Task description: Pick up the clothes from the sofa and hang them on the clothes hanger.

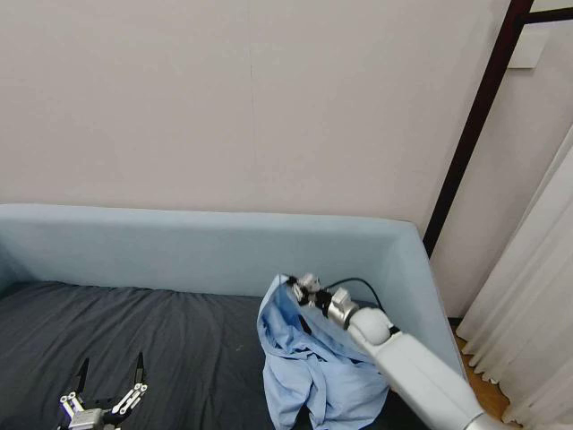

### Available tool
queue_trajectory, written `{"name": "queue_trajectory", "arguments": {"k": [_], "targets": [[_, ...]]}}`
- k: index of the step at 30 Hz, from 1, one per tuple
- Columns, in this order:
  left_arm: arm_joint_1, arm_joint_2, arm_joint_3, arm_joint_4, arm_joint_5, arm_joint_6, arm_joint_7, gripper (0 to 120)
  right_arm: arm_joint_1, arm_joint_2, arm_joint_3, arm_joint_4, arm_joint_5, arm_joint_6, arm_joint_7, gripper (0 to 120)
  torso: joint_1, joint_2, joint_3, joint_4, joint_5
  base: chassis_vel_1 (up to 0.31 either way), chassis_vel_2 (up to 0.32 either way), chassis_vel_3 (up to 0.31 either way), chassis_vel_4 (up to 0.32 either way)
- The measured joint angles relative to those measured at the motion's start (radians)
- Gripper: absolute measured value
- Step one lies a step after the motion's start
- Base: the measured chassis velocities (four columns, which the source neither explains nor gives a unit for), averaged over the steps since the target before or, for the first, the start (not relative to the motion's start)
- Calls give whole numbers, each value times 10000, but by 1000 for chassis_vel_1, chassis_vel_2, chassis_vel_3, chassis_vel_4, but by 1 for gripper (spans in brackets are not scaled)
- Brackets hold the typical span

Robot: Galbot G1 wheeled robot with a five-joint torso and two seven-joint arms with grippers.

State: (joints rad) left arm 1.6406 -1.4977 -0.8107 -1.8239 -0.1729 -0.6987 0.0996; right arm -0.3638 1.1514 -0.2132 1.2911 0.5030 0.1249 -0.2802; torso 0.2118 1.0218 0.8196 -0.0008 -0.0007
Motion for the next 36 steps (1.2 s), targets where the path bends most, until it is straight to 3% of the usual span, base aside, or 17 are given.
{"name": "queue_trajectory", "arguments": {"k": [15, 27, 31, 36], "targets": [[-1265, 702, 1541, -692, -1273, -731, 1381, 100, 1912, -2156, 1875, 4040, 1548, -1976, 2766, 0, 0, 0, 0, -6, 3, 0, 0, 0, 0], [-1172, 1208, 1652, -1219, -2084, -253, 1959, 100, 2701, -3179, 2201, 5452, 2533, -2881, 3973, 0, 0, 0, 0, -3, 3, 0, 0, 0, 0], [-1062, 1177, 1669, -1040, -2192, -434, 2869, 100, 3015, -3414, 2197, 6393, 3572, -3651, 4966, 0, -2, 1, -1, -4, 1, 0, 0, 0, 0], [-1125, 991, 1816, -736, -2191, -628, 3499, 100, 3407, -3540, 2065, 6552, 3754, -3787, 5137, 0, -1, 1, -1, -2, 1, 0, 0, 0, 0]]}}
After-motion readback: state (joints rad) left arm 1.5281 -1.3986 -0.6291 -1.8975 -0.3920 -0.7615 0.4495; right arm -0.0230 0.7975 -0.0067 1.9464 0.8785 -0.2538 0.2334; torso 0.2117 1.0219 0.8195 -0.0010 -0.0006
